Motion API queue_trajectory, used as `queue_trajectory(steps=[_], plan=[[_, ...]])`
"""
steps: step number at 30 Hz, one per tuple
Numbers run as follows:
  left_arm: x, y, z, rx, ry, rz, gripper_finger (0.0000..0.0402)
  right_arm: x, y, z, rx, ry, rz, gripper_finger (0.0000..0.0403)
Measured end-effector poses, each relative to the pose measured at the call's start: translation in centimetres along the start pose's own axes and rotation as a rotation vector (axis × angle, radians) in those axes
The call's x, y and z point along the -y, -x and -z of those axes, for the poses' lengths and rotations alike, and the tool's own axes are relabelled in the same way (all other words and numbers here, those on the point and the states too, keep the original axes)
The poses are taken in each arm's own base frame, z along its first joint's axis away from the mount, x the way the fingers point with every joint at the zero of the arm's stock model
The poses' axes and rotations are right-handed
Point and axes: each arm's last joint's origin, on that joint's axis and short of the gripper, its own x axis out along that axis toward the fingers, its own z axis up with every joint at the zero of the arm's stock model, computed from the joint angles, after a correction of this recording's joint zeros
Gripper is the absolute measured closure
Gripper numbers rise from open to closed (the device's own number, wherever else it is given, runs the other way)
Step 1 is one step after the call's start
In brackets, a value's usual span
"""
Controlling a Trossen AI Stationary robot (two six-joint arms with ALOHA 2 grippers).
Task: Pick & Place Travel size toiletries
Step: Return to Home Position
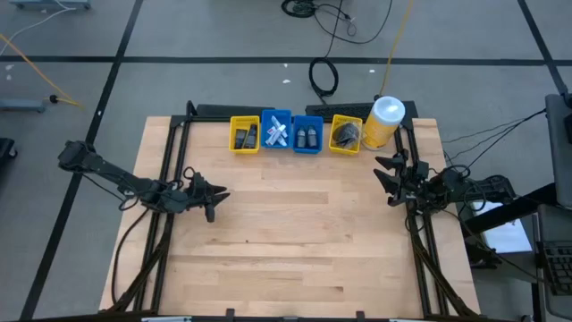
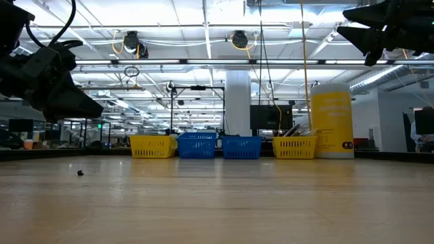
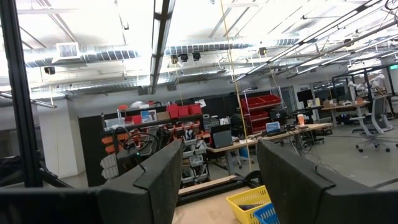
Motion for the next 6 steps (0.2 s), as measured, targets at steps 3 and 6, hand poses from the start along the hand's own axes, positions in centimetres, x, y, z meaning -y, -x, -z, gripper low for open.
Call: queue_trajectory(steps=[3,6], plan=[[0.00,0.00,0.00,0.000,0.000,0.000,0.0288,0.00,0.00,0.00,0.000,0.000,0.000,0.0203],[0.00,0.00,0.00,0.000,0.000,0.000,0.0288,0.00,0.00,0.00,0.000,0.000,0.000,0.0203]])
